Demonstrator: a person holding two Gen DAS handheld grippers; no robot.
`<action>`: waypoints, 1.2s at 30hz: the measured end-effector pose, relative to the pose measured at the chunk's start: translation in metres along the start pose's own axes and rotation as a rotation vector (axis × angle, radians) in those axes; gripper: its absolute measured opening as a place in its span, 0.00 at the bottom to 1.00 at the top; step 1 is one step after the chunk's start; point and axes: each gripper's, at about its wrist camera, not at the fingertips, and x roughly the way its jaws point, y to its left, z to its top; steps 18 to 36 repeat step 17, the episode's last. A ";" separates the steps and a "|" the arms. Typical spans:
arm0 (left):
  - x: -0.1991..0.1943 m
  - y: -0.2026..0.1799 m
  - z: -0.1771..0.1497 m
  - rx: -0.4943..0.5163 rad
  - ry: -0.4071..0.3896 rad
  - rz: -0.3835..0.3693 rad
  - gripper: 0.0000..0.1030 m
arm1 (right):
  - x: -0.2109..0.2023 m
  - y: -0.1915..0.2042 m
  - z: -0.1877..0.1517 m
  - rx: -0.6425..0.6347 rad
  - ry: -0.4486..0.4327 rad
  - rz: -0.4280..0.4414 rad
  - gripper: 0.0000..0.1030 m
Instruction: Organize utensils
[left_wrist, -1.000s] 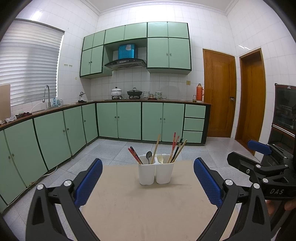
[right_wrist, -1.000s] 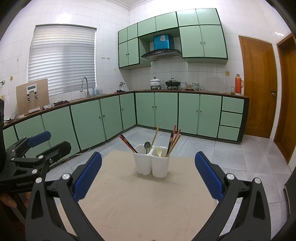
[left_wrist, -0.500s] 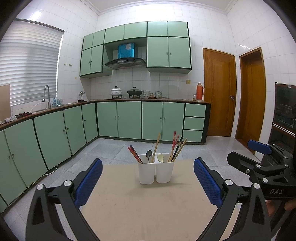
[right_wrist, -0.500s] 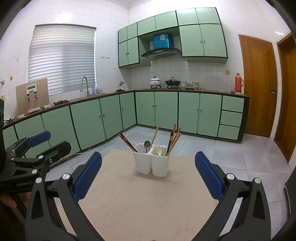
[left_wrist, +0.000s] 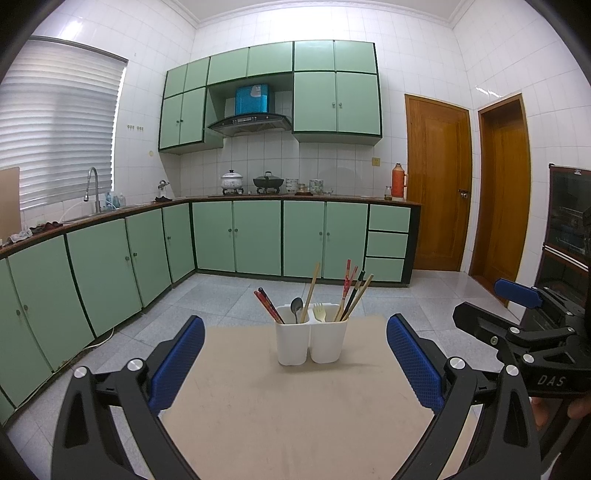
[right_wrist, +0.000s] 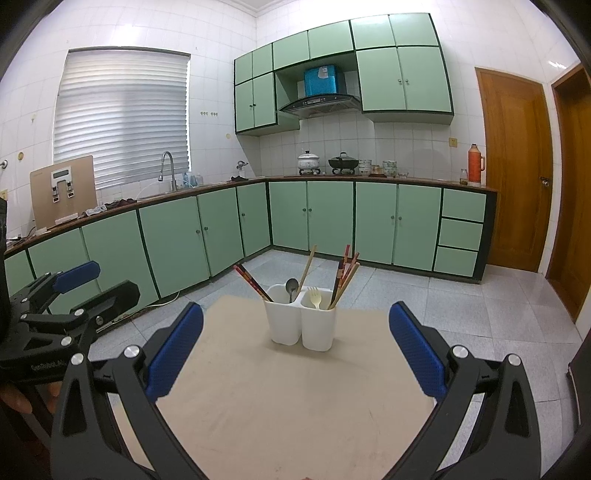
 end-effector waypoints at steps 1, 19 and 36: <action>0.001 -0.001 0.000 0.000 0.001 0.000 0.94 | 0.000 0.000 0.000 0.000 0.000 0.000 0.95; 0.003 -0.001 -0.001 -0.001 0.011 0.001 0.94 | 0.002 -0.005 -0.005 0.011 0.012 -0.007 0.95; 0.003 -0.001 -0.001 -0.001 0.011 0.001 0.94 | 0.002 -0.005 -0.005 0.011 0.012 -0.007 0.95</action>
